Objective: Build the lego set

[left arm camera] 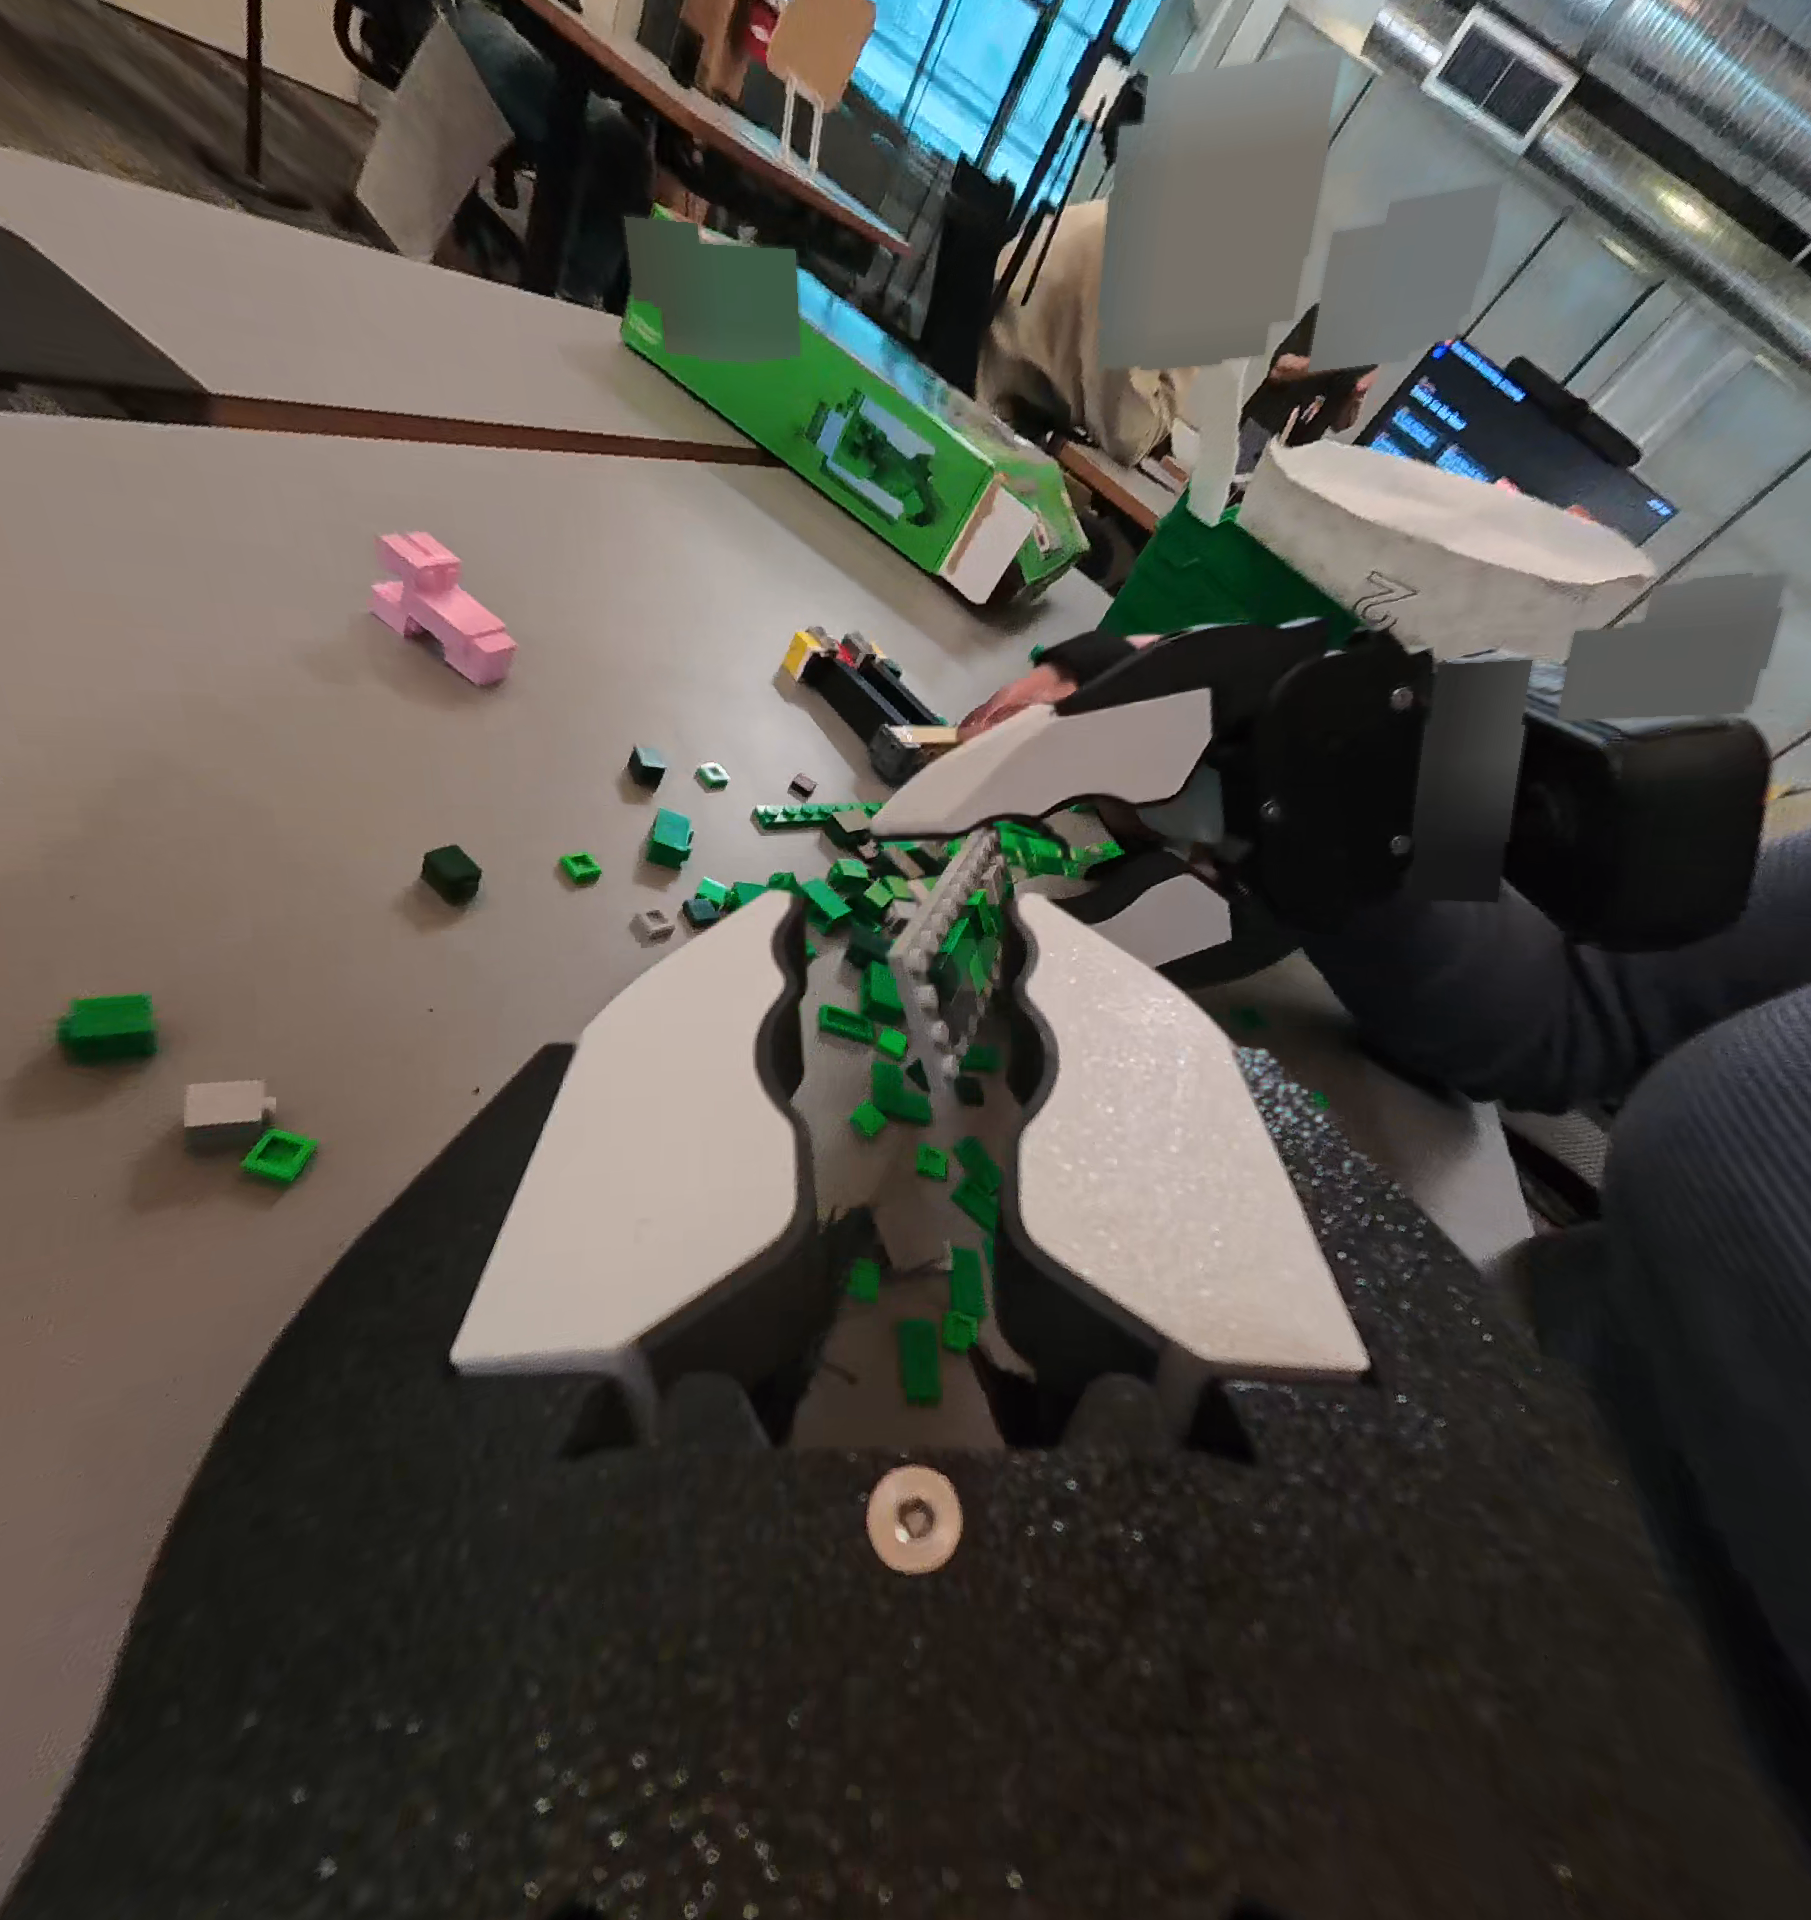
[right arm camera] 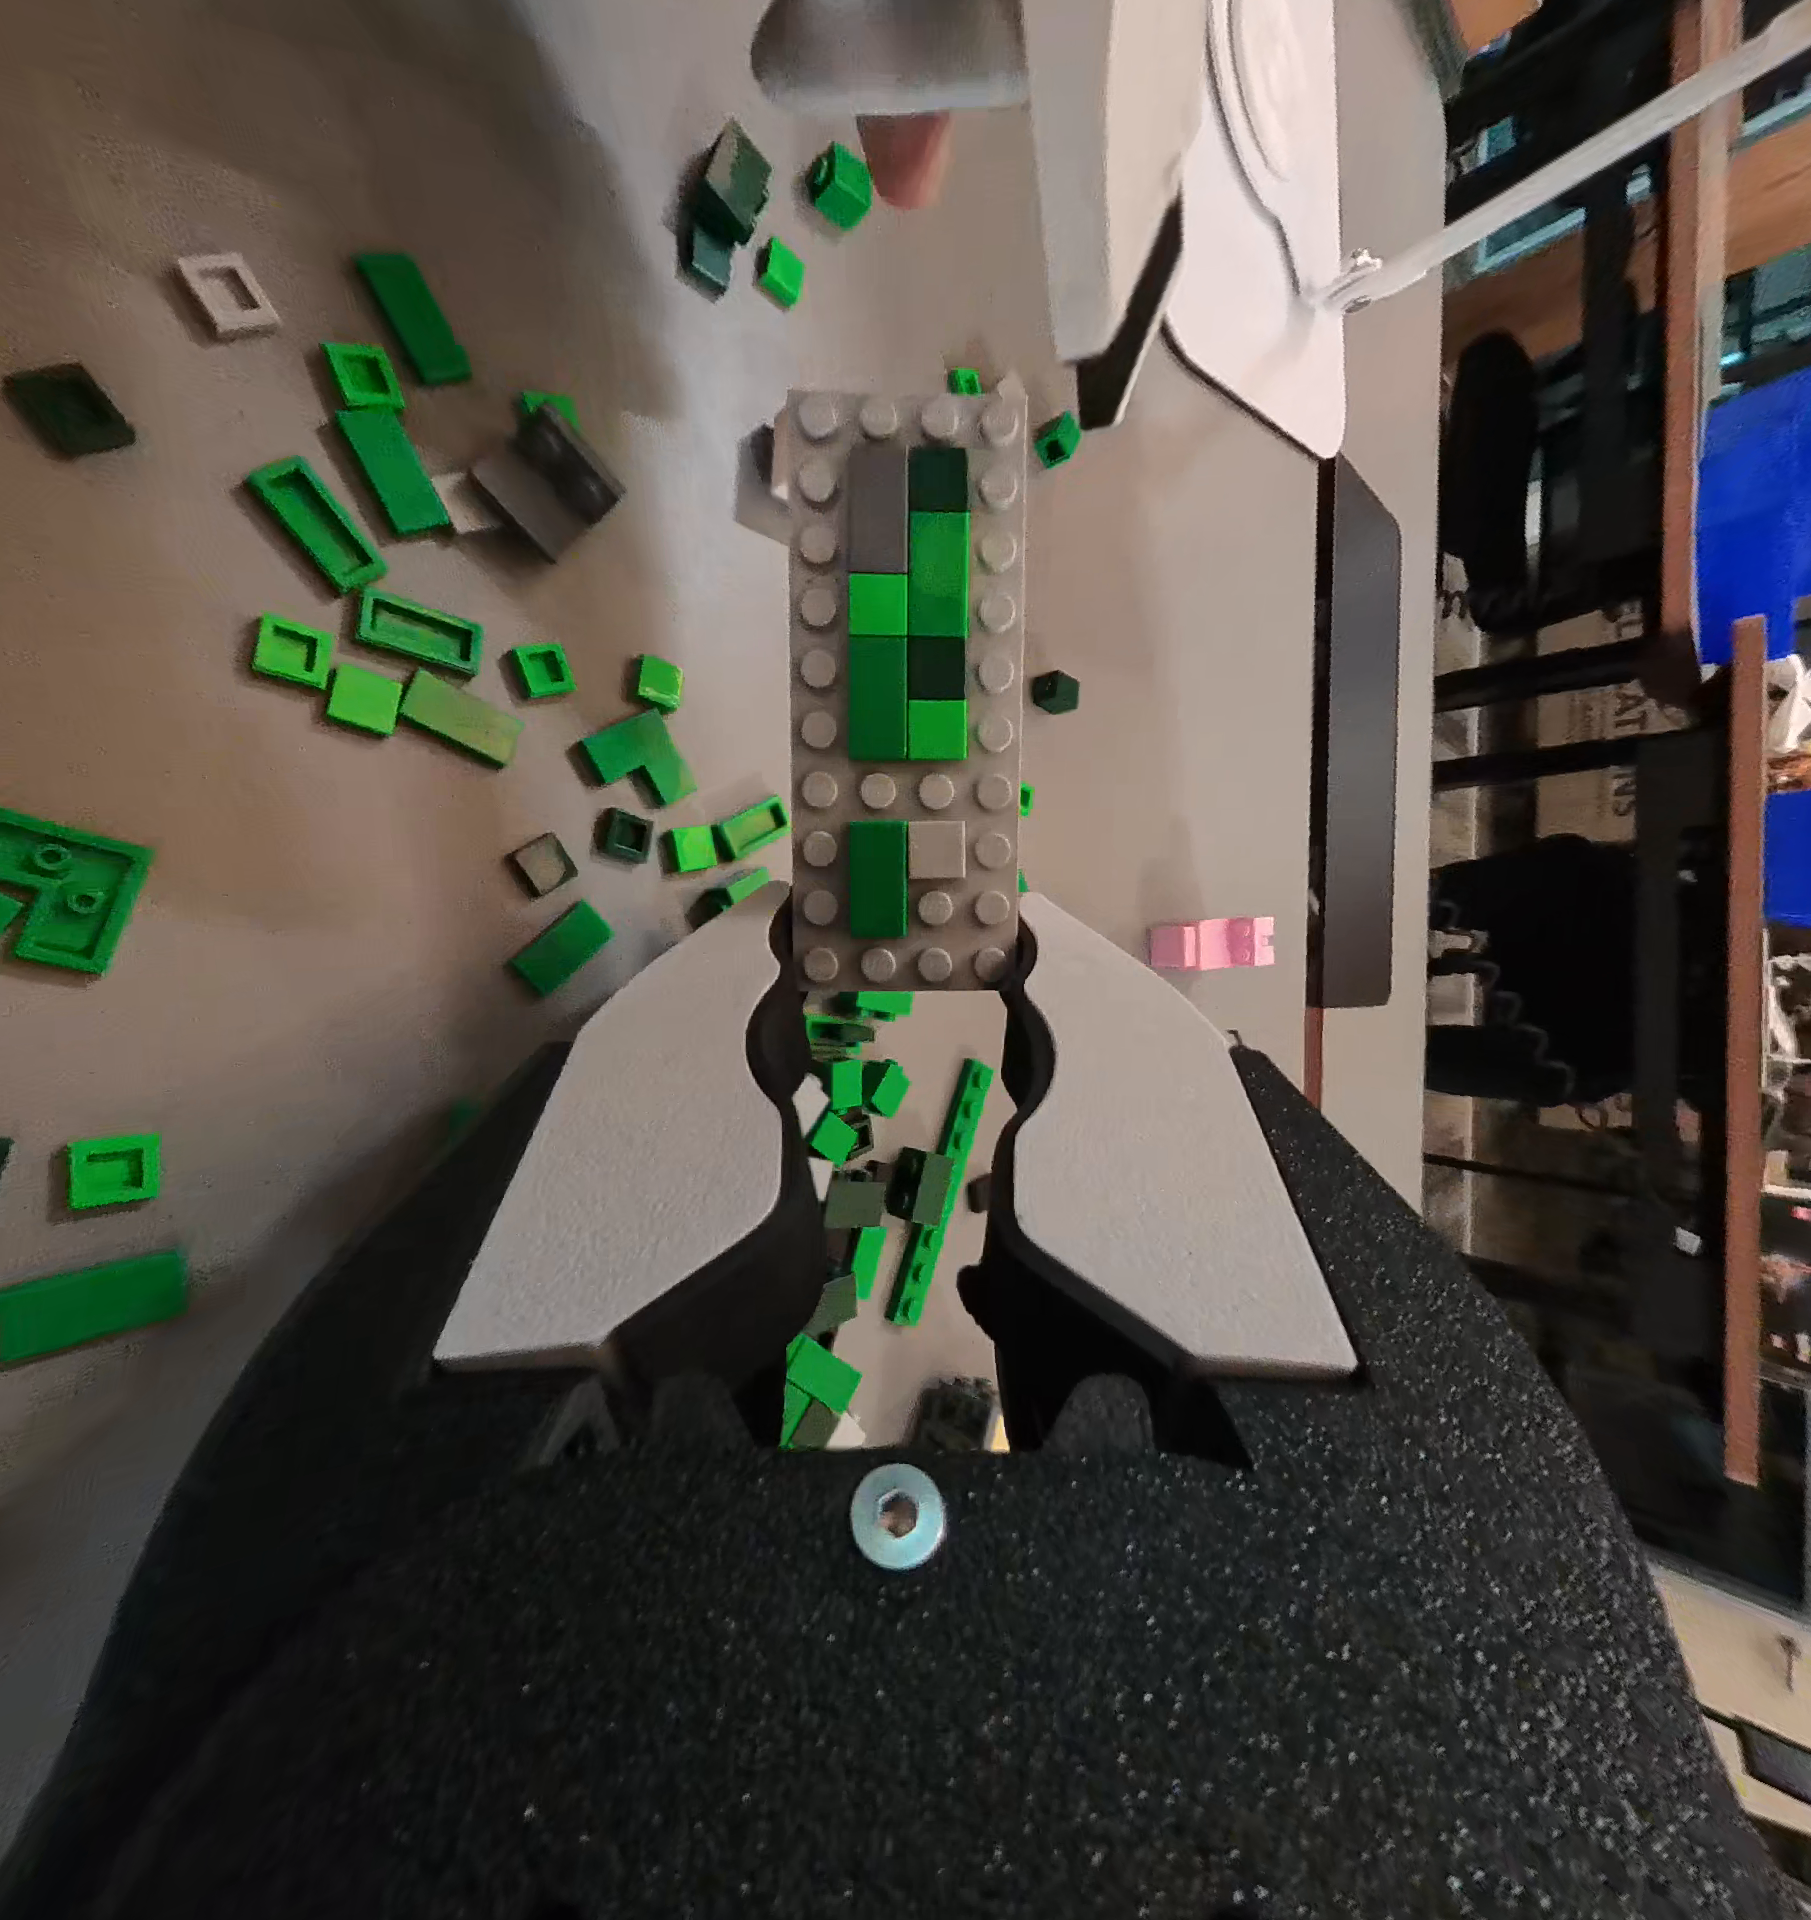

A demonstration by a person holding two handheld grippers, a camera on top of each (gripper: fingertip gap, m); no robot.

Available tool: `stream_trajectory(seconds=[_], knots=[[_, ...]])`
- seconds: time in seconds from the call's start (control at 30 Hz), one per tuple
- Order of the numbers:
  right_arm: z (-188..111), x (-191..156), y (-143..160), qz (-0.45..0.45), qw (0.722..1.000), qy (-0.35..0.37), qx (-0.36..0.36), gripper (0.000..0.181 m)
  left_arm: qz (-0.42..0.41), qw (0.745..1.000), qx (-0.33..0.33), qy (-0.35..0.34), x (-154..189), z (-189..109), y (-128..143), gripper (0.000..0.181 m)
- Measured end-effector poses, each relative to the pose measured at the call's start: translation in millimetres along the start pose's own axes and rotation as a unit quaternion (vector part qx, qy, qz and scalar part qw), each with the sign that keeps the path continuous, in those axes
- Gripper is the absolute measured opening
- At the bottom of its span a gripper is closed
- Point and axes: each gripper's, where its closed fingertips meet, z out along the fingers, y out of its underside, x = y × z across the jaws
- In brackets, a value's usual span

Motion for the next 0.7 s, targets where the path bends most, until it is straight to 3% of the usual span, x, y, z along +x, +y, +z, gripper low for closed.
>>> stream_trajectory(seconds=[0.1, 0.43, 0.7], knots=[[1, -1, 0, 0.002, 1.0, -0.001, -0.003, 0.033, 0.003, 1.0, -0.006, -0.017, -4, 1, 3, 0.038], [9, -3, 4, 0.048, 0.999, -0.008, -0.022, 0.034, -0.011, 0.992, 0.094, -0.083, -28, -19, -21, 0.041], [-5, 6, 3, 0.044, 0.998, 0.001, -0.046, 0.048, 0.063, 0.981, 0.128, -0.135, -30, -28, -31, 0.034]])
